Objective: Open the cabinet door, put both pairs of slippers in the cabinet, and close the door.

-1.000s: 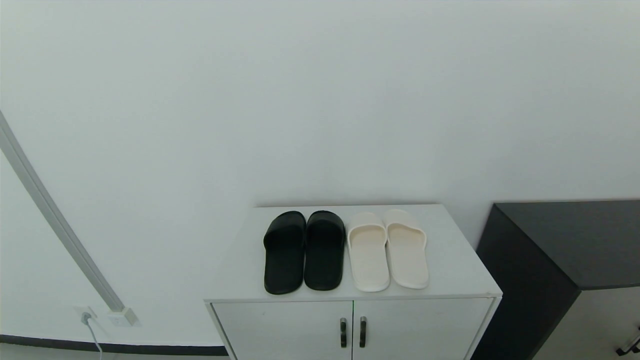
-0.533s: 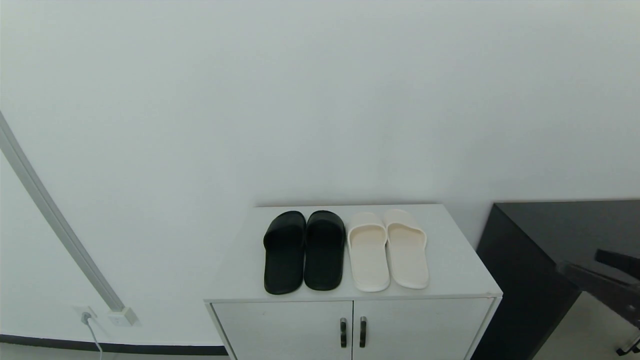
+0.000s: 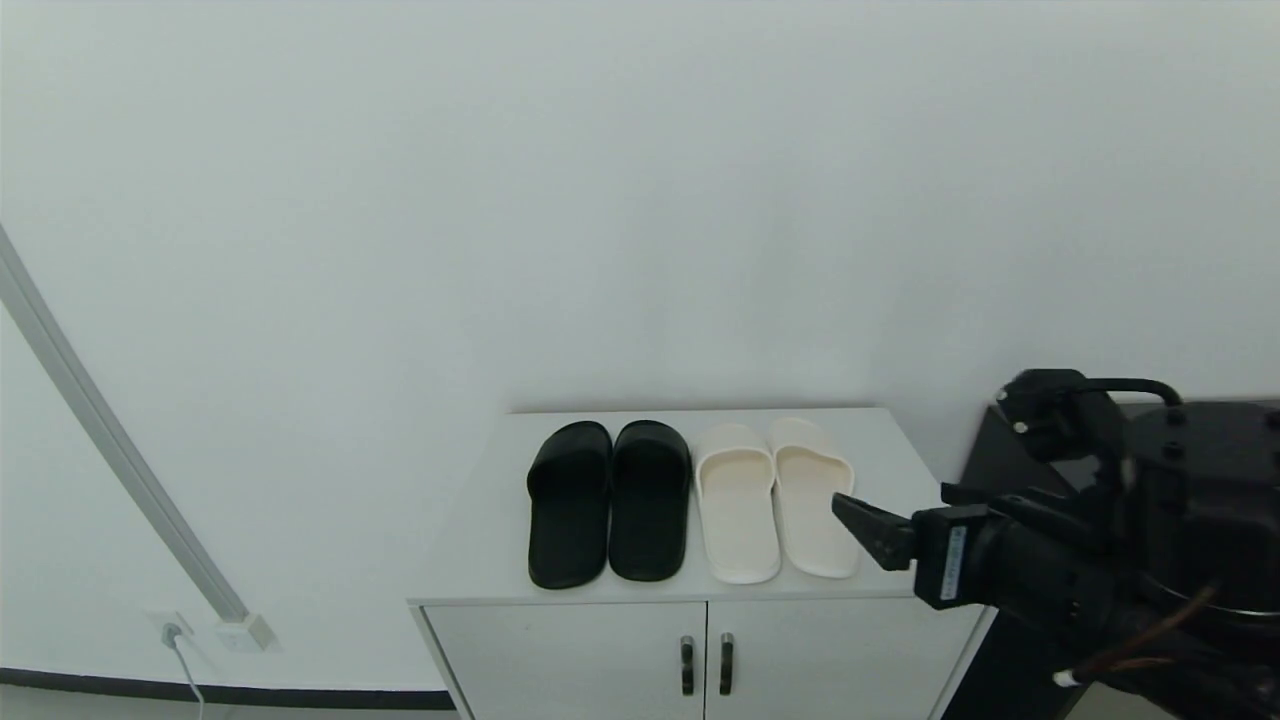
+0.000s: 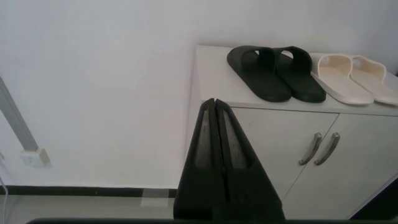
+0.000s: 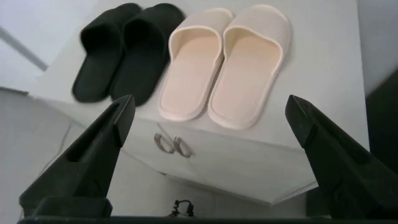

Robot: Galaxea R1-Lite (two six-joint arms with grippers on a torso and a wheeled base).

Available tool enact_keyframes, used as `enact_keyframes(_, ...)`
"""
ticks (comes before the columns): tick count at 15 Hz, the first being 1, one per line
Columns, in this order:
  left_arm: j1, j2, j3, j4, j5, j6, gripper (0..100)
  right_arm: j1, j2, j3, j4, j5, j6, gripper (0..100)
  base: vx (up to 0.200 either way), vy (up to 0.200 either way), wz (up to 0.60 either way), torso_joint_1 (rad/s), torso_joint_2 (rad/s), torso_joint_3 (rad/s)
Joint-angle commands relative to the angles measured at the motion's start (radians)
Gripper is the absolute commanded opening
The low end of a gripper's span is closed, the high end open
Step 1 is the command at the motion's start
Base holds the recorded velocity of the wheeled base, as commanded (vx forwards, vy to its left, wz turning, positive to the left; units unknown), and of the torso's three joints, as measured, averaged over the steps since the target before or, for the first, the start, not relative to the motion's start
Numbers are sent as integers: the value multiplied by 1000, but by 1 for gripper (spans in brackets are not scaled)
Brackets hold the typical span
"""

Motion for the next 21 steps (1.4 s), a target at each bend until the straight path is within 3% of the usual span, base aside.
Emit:
enact_keyframes(1,0,0,0,0,0,0,0,7,180,-104,-1,-46,28,100,0,0,0,0,0,0)
enact_keyframes(7,0,0,0,1,-2,0,0,-21,461,-314,-12,-176,28,100,0,0,0,0,0,0)
enact_keyframes(13,0,0,0,1,-2,0,0,-58,631,-386,-95,-193,28,100,0,0,0,0,0,0)
enact_keyframes(21,0,0,-2,1,-2,0,0,-101,763,-538,-101,-195,12,100,0,0,0,0,0,0)
